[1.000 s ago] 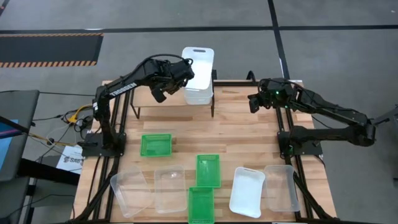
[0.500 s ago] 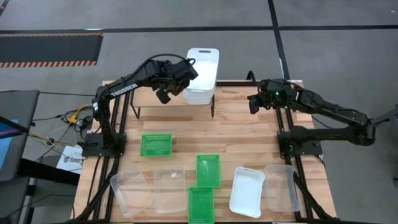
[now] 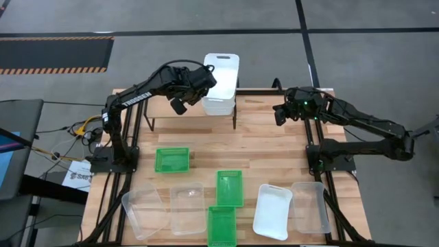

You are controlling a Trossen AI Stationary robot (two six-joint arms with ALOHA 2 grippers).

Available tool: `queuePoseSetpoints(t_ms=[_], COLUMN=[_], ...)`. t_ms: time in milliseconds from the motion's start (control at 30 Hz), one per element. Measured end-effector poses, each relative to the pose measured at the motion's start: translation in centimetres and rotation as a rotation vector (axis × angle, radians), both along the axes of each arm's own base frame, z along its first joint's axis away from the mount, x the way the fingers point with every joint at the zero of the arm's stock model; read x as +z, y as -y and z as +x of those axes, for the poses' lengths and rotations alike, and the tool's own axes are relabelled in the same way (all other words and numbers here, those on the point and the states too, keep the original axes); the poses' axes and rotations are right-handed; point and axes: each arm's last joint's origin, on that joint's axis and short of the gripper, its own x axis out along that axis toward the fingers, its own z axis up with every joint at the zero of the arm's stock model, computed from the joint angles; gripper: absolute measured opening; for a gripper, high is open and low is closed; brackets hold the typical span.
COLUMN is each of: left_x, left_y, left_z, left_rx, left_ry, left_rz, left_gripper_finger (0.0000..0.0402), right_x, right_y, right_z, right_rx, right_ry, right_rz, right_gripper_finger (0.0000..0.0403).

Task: Stack baskets on shelf by color
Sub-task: Stack the top white bin on top of the white bin on the shelf

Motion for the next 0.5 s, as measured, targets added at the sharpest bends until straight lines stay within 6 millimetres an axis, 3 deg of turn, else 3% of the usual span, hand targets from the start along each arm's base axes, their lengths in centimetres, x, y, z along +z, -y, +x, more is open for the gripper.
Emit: queuePoseSetpoints(t_ms=[300, 500], left_x=[-2.0, -2.1], left_y=[0.0, -0.1], left_z=[0.3, 0.4], left_rx=[0.007, 0.009], left_ry=[-0.052, -0.046], left_rz=[-0.062, -0.061], left_gripper_finger=[0.0029, 0.0029], right_x=[0.0, 0.0], right_y=[0.0, -0.1], right_z=[0.0, 0.0], right_rx=[0.009, 0.017], right_ry=[-0.007, -0.009], right_rz=[-0.010, -0.013], right_gripper_finger=[0.0022, 0.0018])
